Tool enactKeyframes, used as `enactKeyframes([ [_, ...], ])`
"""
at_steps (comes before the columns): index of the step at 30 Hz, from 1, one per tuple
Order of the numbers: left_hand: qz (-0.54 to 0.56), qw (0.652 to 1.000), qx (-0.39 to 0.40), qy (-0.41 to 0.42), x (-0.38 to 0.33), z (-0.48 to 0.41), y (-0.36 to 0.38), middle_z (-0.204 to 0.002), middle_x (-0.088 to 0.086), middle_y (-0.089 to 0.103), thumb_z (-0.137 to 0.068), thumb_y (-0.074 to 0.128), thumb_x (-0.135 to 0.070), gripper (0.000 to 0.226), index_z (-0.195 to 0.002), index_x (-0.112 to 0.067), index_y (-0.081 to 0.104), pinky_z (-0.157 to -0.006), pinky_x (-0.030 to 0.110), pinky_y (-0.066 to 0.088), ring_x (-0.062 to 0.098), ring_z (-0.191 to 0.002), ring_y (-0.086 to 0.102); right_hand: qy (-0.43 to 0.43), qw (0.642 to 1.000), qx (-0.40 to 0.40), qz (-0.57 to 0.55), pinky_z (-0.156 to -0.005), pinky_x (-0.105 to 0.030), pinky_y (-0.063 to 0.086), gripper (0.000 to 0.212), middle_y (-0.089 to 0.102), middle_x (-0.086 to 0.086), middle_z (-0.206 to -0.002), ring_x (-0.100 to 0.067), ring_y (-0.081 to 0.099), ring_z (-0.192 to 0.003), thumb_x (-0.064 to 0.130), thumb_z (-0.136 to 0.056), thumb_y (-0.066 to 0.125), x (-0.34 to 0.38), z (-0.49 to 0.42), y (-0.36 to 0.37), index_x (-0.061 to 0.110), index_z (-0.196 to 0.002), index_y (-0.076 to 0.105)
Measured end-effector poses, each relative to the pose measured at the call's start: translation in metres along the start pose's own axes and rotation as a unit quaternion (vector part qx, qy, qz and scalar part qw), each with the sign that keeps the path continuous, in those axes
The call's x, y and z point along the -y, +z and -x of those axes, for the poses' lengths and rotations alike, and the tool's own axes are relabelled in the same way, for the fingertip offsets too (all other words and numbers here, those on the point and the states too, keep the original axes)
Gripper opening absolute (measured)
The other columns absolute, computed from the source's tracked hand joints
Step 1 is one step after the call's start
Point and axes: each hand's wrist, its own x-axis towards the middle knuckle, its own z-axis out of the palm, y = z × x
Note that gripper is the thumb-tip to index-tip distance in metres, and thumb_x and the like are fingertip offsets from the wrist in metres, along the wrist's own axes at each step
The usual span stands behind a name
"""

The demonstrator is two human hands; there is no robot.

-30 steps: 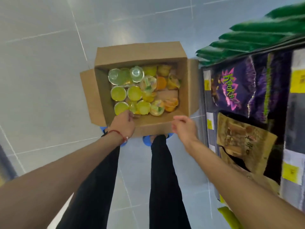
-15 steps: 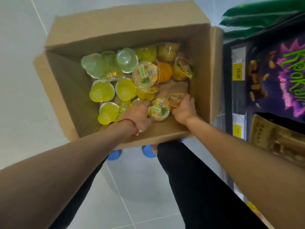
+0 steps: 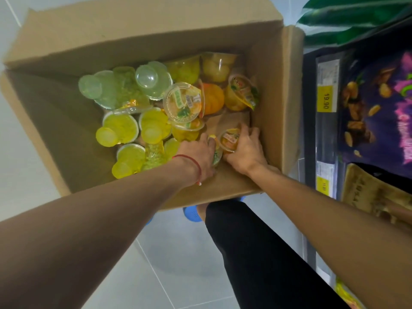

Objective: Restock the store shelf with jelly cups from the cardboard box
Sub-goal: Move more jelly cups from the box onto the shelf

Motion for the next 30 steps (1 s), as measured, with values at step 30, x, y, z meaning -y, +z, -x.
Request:
enactKeyframes([
  [30,0.118,0.993,-0.022,0.016,0.012,0.040,-0.018,-0.124,0.012,0.047,-0.069,0.072,-0.035,0.076,-0.128,-0.010,0.031,-0.070,0.041,0.052,0.034,-0.092,0.062,-0.087,0.995,-0.015,0.049,-0.103,-0.035,0.044,0.085,0.040,-0.007,-0.136,-0.028,0.049,-0.125,0.012,-0.070,0.087,0.011,0.062,-0.049,0.014,-0.139,0.038],
])
